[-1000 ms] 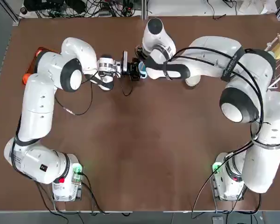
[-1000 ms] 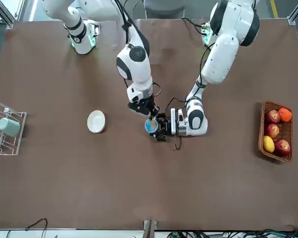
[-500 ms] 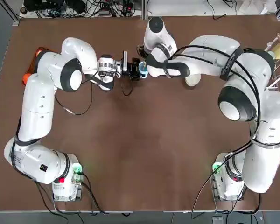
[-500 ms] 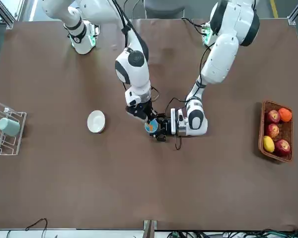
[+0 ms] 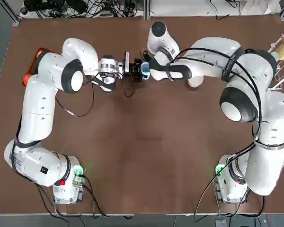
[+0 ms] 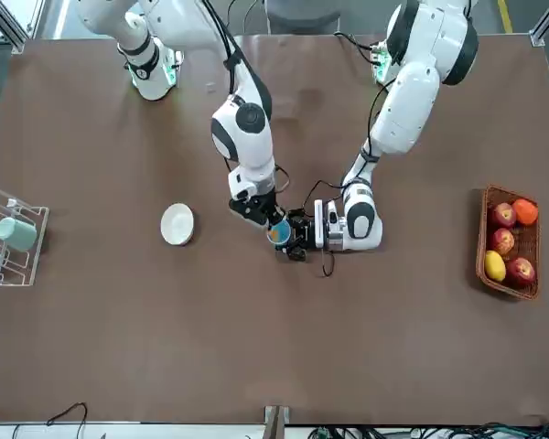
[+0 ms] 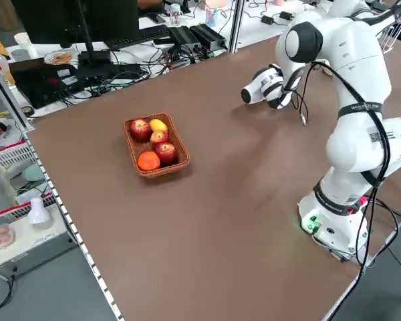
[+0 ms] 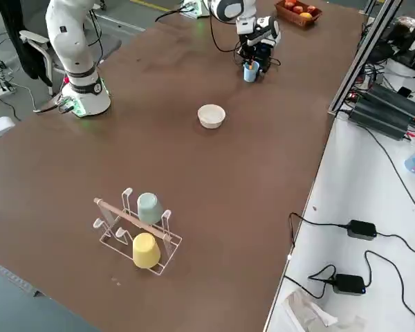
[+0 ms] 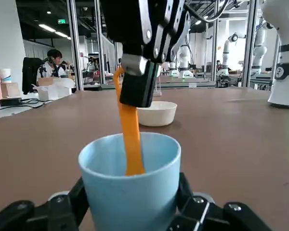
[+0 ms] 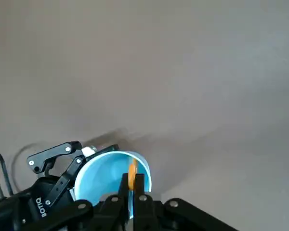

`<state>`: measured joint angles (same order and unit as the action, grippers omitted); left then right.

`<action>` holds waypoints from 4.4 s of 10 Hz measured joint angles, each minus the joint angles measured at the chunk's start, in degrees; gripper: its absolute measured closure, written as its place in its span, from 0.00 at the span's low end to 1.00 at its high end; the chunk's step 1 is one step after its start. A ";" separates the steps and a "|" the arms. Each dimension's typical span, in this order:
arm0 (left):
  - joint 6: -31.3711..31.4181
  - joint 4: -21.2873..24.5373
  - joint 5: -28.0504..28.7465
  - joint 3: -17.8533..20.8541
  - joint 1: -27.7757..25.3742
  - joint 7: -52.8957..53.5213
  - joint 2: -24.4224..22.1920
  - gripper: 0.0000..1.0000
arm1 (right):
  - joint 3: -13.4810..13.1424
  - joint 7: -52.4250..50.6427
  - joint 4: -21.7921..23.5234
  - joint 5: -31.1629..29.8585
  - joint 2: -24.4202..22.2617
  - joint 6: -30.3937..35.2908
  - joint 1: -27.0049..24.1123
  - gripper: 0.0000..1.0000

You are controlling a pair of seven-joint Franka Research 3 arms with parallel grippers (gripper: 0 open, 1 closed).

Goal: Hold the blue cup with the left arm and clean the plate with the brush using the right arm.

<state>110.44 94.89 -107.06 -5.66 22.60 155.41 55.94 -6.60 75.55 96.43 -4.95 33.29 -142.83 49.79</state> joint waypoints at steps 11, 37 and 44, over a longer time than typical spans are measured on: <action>0.00 0.01 0.00 0.00 0.00 0.00 0.00 0.26 | -0.68 -0.08 -7.47 -0.13 -5.30 11.39 -2.33 0.95; -0.27 2.64 1.36 0.58 -1.44 0.12 -1.28 0.00 | -0.70 -48.21 12.56 11.13 -25.17 27.33 -33.54 0.95; -0.74 6.77 4.98 0.60 -4.73 0.73 -4.35 0.00 | -0.72 -74.43 20.37 29.37 -25.68 22.43 -40.34 0.95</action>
<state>109.70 101.66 -102.09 -5.06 17.87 156.14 51.59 -7.32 1.12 116.80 24.42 7.61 -120.40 9.45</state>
